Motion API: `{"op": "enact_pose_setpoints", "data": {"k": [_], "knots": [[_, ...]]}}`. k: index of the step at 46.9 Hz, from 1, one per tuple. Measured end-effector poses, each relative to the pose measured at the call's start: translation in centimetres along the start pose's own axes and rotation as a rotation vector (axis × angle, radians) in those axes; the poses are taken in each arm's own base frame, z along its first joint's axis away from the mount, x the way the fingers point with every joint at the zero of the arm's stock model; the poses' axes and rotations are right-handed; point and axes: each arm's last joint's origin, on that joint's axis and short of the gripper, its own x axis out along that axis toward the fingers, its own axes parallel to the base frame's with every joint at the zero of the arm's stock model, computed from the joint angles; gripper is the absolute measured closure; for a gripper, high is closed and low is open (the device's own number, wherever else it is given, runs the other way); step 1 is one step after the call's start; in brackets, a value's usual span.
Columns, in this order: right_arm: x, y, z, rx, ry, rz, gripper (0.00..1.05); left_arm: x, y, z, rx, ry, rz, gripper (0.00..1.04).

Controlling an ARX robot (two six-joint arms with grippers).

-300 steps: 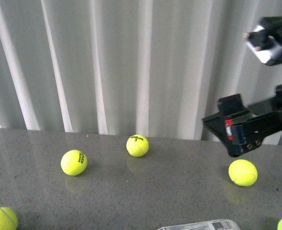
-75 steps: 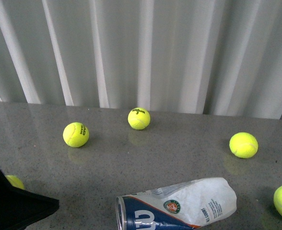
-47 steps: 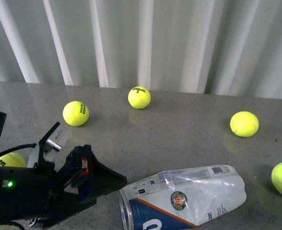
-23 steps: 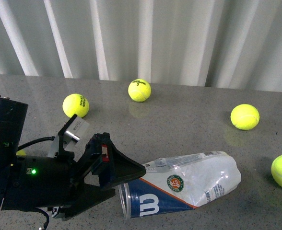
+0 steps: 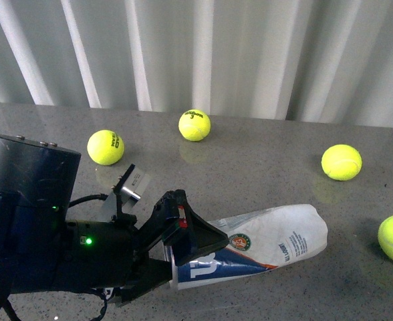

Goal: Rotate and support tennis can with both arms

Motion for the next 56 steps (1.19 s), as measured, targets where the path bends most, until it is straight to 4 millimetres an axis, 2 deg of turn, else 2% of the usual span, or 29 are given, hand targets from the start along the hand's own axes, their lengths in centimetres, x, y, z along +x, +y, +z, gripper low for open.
{"op": "enact_pose_setpoints", "data": {"k": [7,18,27,32,33,38,43,51,56], "knots": [[0.0,0.0,0.0,0.000,0.000,0.000,0.07,0.9,0.6,0.1,-0.021,-0.019,0.017,0.07],[0.0,0.0,0.0,0.000,0.000,0.000,0.07,1.1,0.9,0.0,-0.048,-0.032,0.021,0.52],[0.0,0.0,0.0,0.000,0.000,0.000,0.07,1.0,0.8,0.1,-0.068,-0.044,0.012,0.80],[0.0,0.0,0.0,0.000,0.000,0.000,0.07,0.5,0.0,0.3,-0.078,-0.045,-0.004,1.01],[0.0,0.0,0.0,0.000,0.000,0.000,0.07,0.3,-0.2,0.4,-0.080,-0.042,-0.005,1.01],[0.0,0.0,0.0,0.000,0.000,0.000,0.07,-1.2,-2.3,1.1,-0.077,0.016,0.018,1.01],[0.0,0.0,0.0,0.000,0.000,0.000,0.07,-3.4,-5.6,2.6,-0.027,0.065,0.086,1.01],[0.0,0.0,0.0,0.000,0.000,0.000,0.07,-7.1,-14.1,7.0,0.292,0.102,0.278,1.01],[0.0,0.0,0.0,0.000,0.000,0.000,0.07,-7.5,-17.4,8.0,0.455,0.166,0.397,1.01]]}}
